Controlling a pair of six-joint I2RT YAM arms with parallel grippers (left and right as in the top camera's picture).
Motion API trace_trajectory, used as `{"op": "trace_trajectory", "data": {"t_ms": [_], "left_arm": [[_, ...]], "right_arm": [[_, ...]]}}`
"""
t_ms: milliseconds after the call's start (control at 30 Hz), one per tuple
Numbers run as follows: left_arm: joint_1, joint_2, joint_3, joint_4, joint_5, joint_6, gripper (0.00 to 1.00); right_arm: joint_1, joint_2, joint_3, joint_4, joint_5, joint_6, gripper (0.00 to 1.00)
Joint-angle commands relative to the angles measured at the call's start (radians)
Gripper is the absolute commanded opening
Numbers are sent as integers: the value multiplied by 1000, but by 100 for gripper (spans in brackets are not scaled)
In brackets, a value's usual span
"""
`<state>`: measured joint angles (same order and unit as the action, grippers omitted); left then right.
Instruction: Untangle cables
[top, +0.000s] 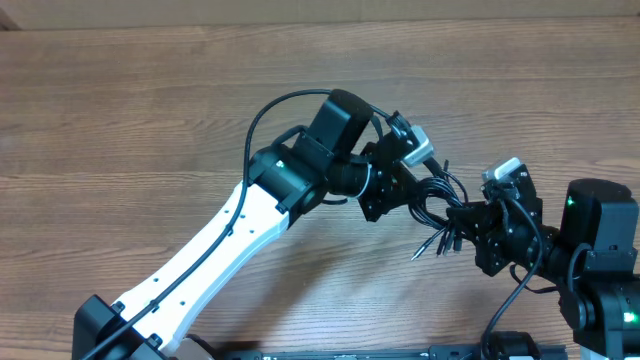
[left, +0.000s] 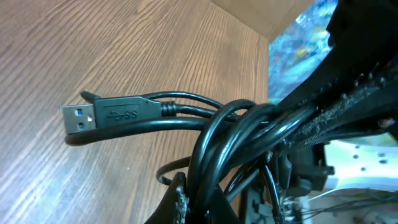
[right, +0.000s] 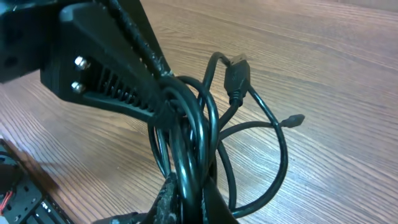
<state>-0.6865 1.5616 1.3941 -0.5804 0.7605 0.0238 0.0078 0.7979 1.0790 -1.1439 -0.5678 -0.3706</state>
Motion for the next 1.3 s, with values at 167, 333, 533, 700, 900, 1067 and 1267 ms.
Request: {"op": "trace_trajectory", "data": {"t_ms": [167, 333, 533, 700, 900, 1067, 1267], "left_arm": [[198, -20, 17, 8, -159, -394, 4], [202, -20, 17, -64, -362, -541, 4], [202, -20, 17, -193, -575, -723, 4], [202, -20, 17, -162, -512, -580, 4], [202, -20, 17, -128, -34, -29, 4], [203, -20, 17, -125, 320, 229, 4], [203, -20, 17, -118, 575, 295, 4]], "right_arm": [[3, -7, 27, -14, -3, 35, 4], [3, -7, 27, 13, -2, 74, 4], [3, -7, 27, 94, 0, 187, 4], [3, -7, 27, 110, 62, 267, 4], [3, -7, 27, 110, 58, 266, 65], [3, -7, 27, 105, -9, 223, 77], [3, -7, 27, 77, -174, 51, 78]]}}
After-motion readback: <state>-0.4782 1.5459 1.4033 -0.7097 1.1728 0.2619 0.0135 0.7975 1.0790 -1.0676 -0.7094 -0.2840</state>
